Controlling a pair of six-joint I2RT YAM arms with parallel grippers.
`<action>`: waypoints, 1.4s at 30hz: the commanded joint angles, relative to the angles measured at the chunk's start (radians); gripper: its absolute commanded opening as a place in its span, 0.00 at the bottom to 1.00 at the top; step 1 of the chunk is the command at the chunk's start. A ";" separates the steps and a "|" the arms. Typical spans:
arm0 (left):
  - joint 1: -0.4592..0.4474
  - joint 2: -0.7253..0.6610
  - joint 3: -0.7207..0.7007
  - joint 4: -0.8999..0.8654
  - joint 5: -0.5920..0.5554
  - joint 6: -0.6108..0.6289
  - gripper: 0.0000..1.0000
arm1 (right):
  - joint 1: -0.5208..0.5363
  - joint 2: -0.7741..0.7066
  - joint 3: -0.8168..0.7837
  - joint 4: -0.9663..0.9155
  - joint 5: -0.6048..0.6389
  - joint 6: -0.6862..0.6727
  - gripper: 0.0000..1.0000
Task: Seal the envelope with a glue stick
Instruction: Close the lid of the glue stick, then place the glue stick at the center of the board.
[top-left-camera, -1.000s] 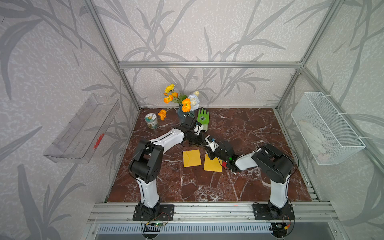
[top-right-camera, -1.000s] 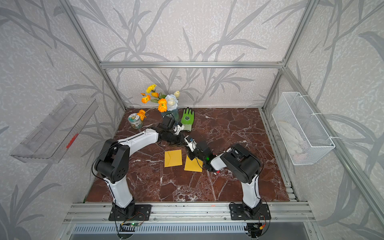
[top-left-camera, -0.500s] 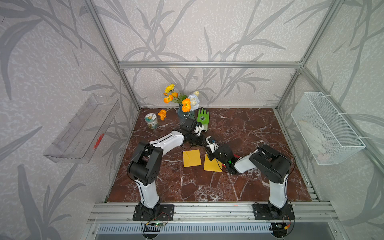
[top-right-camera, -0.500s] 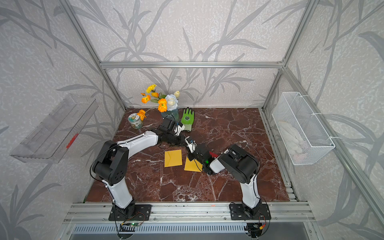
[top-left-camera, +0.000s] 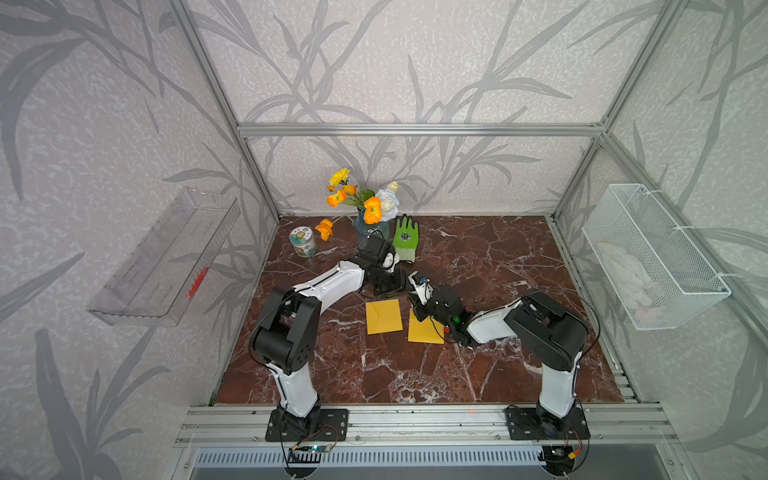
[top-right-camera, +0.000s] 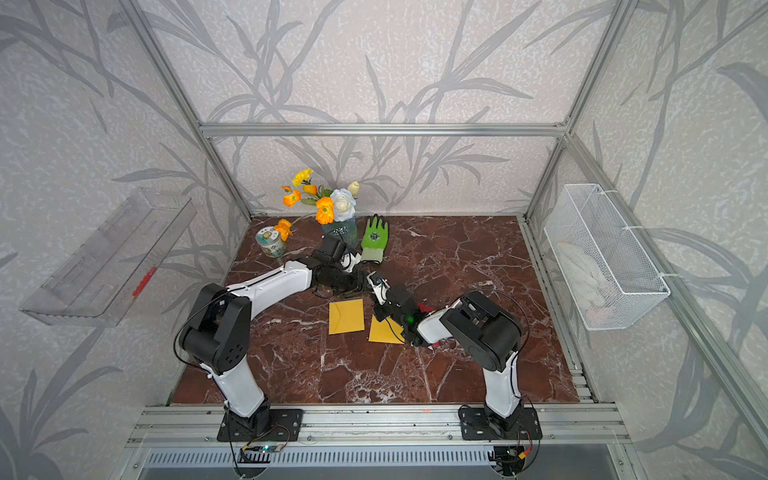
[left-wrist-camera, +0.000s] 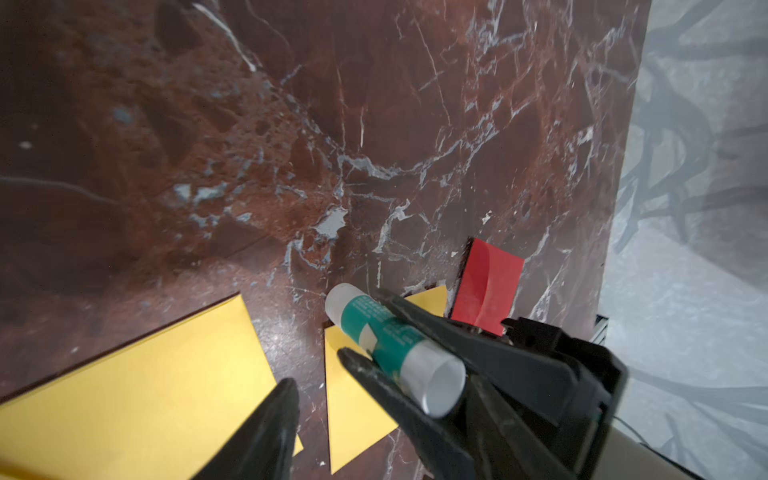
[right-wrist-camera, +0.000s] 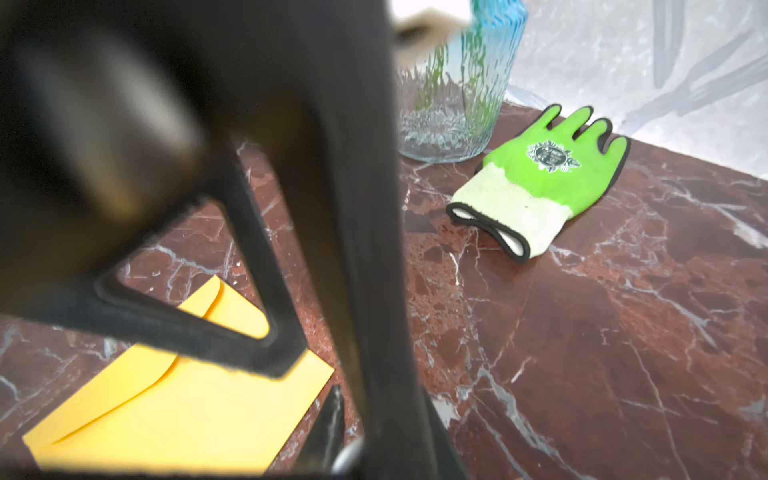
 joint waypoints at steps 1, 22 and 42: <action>0.028 -0.143 -0.042 0.179 0.033 -0.146 0.72 | -0.001 -0.008 -0.032 -0.145 -0.013 0.032 0.00; 0.063 -0.438 -0.349 0.277 0.023 -0.123 0.79 | -0.460 -0.351 0.457 -1.455 -0.398 0.290 0.00; 0.093 -0.354 -0.370 0.239 0.013 -0.077 0.80 | -0.558 -0.150 0.347 -1.687 -0.003 0.216 0.00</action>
